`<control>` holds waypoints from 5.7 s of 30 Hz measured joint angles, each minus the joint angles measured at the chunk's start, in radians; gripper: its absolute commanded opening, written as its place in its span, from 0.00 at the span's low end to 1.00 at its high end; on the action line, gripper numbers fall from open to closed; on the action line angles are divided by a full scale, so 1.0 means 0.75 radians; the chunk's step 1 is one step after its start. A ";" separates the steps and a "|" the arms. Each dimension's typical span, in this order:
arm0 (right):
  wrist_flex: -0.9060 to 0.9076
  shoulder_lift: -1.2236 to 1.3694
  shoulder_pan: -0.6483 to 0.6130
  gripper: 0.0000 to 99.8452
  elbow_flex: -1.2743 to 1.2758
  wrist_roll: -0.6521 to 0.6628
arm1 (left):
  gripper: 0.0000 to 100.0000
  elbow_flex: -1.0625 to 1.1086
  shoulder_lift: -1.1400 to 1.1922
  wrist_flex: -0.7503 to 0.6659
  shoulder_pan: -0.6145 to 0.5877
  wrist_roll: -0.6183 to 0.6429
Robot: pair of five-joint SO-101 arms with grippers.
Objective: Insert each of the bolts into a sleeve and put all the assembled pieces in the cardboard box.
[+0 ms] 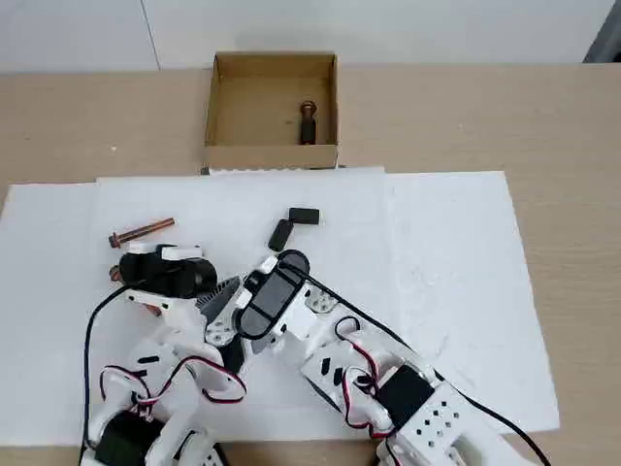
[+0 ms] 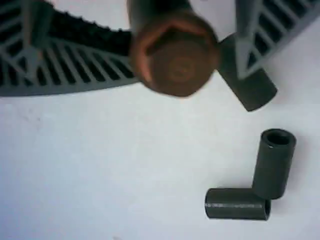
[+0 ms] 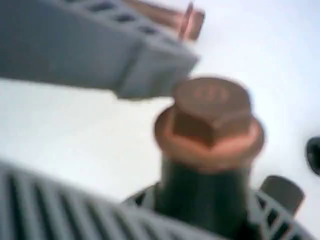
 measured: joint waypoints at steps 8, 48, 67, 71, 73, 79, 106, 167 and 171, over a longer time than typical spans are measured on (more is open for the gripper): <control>0.000 0.000 0.000 0.00 0.000 0.000 | 0.25 0.000 0.000 0.006 0.000 0.000; 0.141 0.004 0.282 0.00 0.020 -0.129 | 0.01 -0.051 0.000 -0.023 -0.509 -0.389; 0.288 1.082 0.507 0.00 -1.178 -0.233 | 0.01 0.245 0.000 -0.033 -0.522 -0.391; 0.288 1.410 0.530 0.00 -1.510 -0.168 | 0.01 0.301 0.000 -0.033 -0.522 -0.391; 0.288 1.569 0.542 0.00 -1.692 -0.127 | 0.01 0.323 0.000 -0.033 -0.522 -0.391; 0.288 2.027 0.550 0.00 -2.228 0.014 | 0.01 0.340 0.000 -0.033 -0.522 -0.391; 0.297 2.856 0.501 0.09 -3.148 0.368 | 0.01 0.342 0.000 -0.033 -0.522 -0.391; 1.524 1.817 0.378 0.01 -2.514 -0.331 | 0.01 0.350 0.000 -0.035 -0.730 -0.389; 1.524 1.747 0.317 0.01 -2.293 -0.356 | 0.01 0.350 0.000 -0.035 -0.730 -0.389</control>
